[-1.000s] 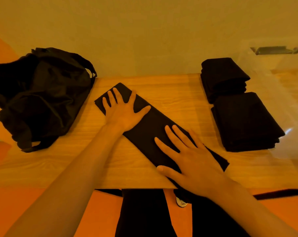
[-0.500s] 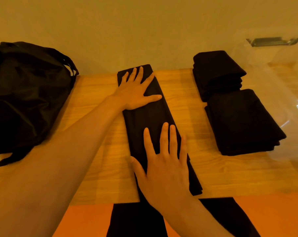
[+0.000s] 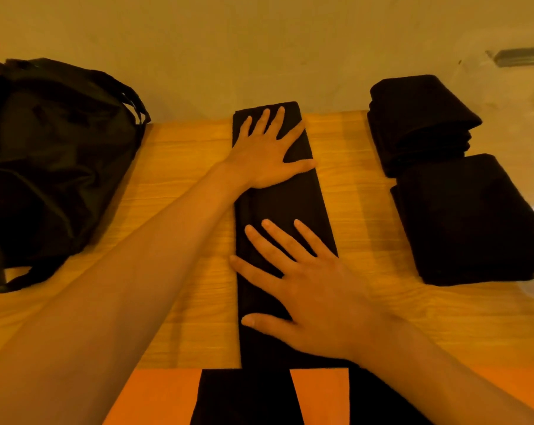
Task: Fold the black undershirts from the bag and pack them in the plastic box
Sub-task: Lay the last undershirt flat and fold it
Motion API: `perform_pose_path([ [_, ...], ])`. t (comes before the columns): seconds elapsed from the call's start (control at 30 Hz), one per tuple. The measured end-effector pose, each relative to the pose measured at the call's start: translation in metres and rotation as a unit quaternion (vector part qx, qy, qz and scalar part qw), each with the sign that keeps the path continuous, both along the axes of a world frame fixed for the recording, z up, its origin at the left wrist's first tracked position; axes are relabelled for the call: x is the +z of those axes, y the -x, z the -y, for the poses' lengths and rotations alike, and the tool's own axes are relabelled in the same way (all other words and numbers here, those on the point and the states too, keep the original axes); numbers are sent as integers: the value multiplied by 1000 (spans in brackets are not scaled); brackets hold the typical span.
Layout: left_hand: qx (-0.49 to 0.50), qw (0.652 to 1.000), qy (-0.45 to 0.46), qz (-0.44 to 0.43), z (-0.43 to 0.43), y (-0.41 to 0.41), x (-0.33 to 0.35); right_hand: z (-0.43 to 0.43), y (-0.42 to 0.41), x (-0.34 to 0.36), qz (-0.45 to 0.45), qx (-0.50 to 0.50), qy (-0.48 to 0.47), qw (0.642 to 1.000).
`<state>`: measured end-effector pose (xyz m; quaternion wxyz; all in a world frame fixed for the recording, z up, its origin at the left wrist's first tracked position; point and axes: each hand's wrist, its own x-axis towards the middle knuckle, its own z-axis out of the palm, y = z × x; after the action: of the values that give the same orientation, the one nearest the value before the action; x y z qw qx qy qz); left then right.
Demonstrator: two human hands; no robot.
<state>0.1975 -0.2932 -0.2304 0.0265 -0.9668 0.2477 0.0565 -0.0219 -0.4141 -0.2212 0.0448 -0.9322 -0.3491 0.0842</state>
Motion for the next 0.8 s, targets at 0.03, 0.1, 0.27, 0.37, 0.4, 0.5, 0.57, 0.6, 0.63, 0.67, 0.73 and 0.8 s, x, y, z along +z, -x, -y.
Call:
perform_pose_path([
  [0.03, -13, 1000, -1, 0, 1, -1, 0, -5, 2, 0, 0, -12, -9, 1000],
  [0.1, -39, 999, -1, 3, 2, -3, 1, -12, 4, -2, -4, -31, -19, 999],
  [0.27, -67, 998, 1, 6, 4, -4, 1, -16, 5, -5, -1, -41, -24, 999],
  [0.37, -51, 998, 17, 31, 2, 5, 5, -14, 5, -6, 0, -36, -24, 999],
  [0.4, -49, 996, 33, 60, 0, 12, 8, -14, 5, -6, 2, -34, -21, 999],
  [0.5, -110, 976, 128, 139, -16, 51, 21, -9, 6, -2, 4, -20, -28, 999],
  [0.57, -167, 963, 173, 121, -33, 97, 26, 1, 11, 1, -6, -5, -57, 998],
  [0.6, -175, 964, 179, 94, -43, 123, 28, 7, 16, 1, -3, -7, -77, 997],
  [0.63, -173, 967, 177, 63, -55, 150, 29, 13, 23, 0, 4, -11, -93, 996],
  [0.67, -171, 968, 177, 38, -68, 176, 30, 19, 33, -1, 14, -15, -102, 995],
  [0.73, -181, 968, 175, 9, -91, 223, 26, 30, 53, -9, 35, -11, -102, 994],
  [0.8, -208, 967, 147, 20, -106, 260, 13, 40, 71, -17, 66, -3, -92, 994],
])
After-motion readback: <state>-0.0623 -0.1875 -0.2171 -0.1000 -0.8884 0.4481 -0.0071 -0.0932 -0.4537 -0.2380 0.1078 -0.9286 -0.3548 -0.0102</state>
